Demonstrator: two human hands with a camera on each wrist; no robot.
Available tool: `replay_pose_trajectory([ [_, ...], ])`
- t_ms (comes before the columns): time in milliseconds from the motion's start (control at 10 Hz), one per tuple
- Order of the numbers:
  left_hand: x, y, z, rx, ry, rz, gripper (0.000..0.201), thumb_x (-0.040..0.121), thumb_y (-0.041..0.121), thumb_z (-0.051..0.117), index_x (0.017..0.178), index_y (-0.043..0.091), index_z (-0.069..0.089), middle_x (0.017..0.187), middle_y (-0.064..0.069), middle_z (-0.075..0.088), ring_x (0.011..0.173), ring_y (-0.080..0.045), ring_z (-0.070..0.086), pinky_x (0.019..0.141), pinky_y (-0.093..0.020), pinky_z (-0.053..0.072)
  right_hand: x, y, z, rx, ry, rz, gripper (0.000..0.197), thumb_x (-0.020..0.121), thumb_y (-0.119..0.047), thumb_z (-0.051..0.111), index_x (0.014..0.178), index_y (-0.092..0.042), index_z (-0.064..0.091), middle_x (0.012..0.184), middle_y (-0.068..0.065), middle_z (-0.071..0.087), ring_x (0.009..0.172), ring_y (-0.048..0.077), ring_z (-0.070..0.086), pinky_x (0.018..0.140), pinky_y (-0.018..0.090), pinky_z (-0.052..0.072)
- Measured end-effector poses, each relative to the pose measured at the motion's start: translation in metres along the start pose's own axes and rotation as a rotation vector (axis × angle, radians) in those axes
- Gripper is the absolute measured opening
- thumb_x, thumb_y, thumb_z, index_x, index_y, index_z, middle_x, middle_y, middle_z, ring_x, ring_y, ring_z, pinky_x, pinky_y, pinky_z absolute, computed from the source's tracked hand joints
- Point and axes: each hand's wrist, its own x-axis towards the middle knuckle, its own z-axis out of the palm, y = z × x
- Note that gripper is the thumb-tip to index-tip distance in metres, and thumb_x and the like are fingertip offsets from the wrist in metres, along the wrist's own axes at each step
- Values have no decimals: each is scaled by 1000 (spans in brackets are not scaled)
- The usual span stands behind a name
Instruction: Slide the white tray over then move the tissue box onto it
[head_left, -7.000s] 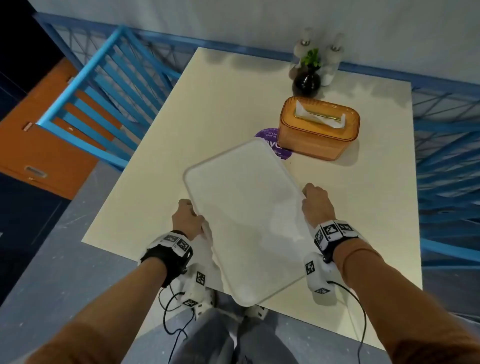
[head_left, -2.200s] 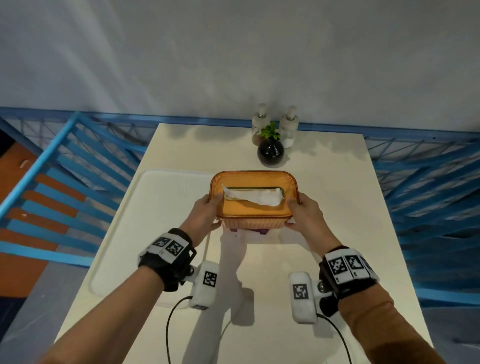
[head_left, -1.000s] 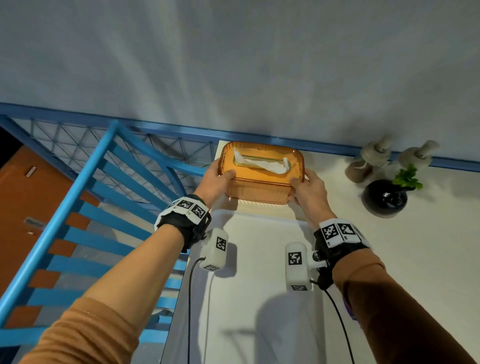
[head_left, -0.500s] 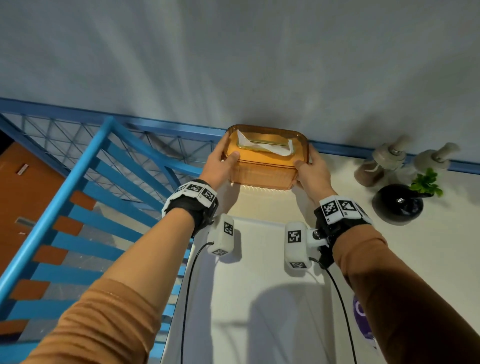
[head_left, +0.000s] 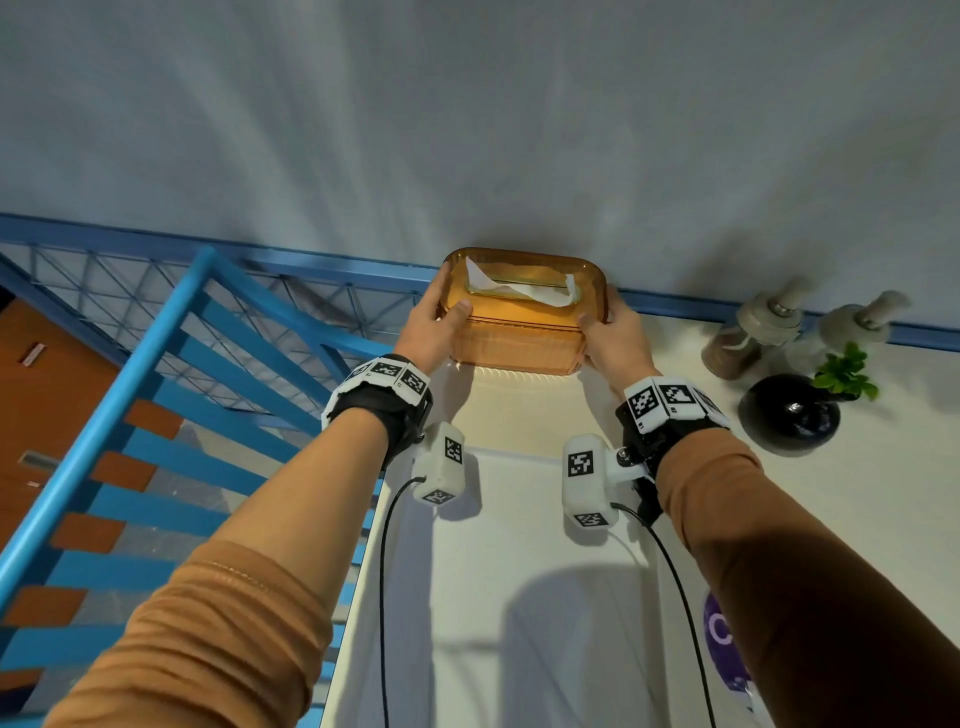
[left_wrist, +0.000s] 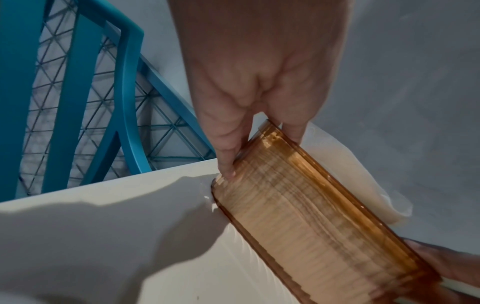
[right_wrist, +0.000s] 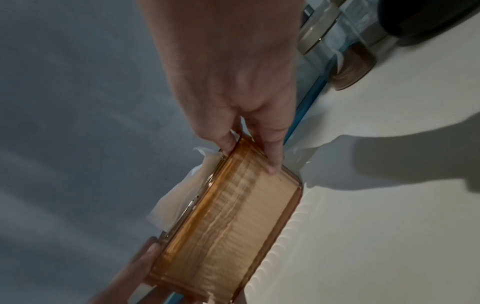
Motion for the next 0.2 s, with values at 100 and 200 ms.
replay_pose_trajectory([
  [100, -2, 7, 2, 73, 17, 16, 69, 92, 41, 44, 148, 38, 4, 156, -8, 30, 140, -33, 34, 111, -60, 32, -2, 2, -2, -65, -29, 3, 56, 94, -31, 46, 146, -27, 25, 141, 12, 51, 122, 37, 53, 100, 57, 47],
  [200, -3, 8, 2, 58, 116, -45, 81, 93, 46, 42, 148, 29, -14, 160, -12, 18, 144, -35, 27, 114, -60, 28, -5, 4, -11, -64, -16, 20, 74, 96, -39, 45, 151, -29, -3, 154, 15, 33, 134, 38, 41, 106, 58, 41],
])
